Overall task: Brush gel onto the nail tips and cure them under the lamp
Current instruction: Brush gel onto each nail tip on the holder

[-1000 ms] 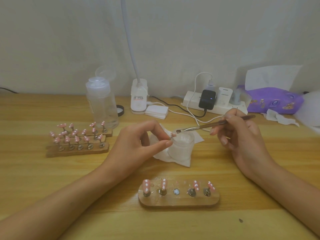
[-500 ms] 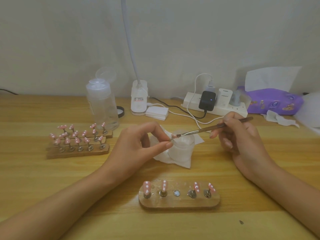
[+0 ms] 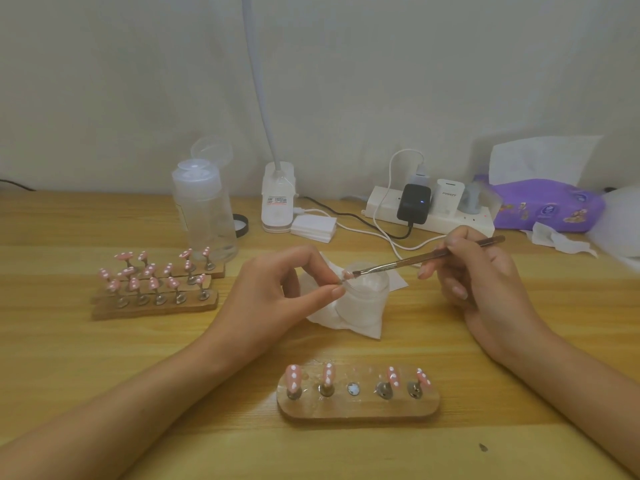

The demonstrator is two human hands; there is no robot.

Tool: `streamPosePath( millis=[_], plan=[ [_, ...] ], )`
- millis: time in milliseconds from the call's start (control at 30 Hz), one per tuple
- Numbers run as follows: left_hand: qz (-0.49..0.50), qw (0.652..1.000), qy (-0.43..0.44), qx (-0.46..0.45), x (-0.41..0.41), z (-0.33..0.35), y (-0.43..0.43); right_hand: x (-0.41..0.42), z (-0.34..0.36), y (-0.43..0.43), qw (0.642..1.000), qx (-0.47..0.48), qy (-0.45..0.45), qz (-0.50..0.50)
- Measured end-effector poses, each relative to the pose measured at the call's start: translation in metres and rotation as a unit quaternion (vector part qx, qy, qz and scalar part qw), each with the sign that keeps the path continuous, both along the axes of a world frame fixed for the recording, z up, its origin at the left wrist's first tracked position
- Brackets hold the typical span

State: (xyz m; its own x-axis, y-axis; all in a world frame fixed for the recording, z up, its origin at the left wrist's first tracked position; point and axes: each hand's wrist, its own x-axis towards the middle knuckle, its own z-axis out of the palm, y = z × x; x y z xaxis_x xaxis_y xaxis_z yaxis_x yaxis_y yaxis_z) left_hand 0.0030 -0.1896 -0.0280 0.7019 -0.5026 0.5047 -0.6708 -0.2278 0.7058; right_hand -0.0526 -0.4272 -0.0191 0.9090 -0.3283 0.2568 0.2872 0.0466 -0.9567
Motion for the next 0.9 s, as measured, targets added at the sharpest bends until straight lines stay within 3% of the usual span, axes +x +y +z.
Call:
streamPosePath(
  millis=[167,900],
  plan=[
    [0.001,1.0,-0.001,0.002,-0.0005,0.0007,0.0008,-0.0013,0.0003,0.0011,0.999,-0.03,-0.02,0.023],
    [0.018,0.999,-0.025,0.012,-0.0008,0.0013,0.0008,-0.0015,0.0017,0.0011,1.0,-0.005,-0.006,0.022]
  ],
)
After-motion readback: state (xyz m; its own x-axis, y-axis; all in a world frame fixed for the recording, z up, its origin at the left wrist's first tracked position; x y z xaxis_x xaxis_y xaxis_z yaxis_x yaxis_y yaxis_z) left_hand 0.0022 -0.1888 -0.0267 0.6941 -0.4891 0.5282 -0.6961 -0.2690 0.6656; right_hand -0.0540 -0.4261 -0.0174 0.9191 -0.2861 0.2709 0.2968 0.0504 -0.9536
